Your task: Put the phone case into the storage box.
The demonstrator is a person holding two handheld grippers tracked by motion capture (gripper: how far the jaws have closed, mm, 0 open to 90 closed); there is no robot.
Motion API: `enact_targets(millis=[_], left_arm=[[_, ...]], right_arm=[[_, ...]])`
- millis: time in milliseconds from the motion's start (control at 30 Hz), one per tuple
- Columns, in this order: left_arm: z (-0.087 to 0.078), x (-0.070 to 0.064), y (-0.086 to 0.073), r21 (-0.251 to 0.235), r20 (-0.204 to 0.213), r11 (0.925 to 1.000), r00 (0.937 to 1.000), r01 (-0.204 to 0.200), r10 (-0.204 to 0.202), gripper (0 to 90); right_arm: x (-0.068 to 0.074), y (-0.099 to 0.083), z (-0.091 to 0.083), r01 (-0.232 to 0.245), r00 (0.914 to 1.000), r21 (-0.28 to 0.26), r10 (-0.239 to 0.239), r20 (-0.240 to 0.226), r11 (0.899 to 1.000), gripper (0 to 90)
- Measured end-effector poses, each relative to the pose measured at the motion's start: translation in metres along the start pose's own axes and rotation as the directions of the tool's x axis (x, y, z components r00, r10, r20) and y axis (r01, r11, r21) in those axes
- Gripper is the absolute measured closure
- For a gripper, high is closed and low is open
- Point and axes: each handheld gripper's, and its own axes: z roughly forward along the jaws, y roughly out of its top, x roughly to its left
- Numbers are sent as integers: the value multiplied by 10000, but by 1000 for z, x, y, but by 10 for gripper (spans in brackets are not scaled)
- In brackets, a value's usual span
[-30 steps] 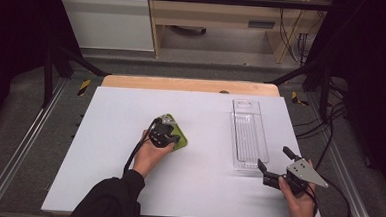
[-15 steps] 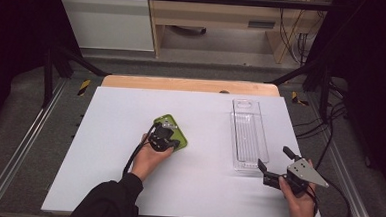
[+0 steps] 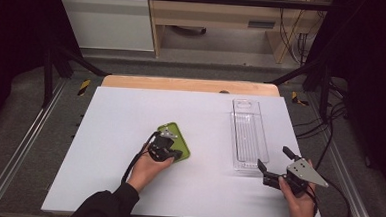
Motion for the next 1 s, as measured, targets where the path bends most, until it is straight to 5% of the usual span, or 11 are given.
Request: enact_targets(millis=[267,667,1000], left_arm=[[-2,-25,-12,107,727,9998,9972,-190,182,900],[0,-67,-25,-49,1087,9979,9919,-649,650,900],[10,-75,-22,-274,1354,9991,9902,-318,352,900]], right_arm=[[1,0,0,1,10000,31,-1,18,10000,41],[1,0,-1,14,10000,20,-14,37,10000,41],[1,1,-1,33,10000,-1,-33,63,10000,41]])
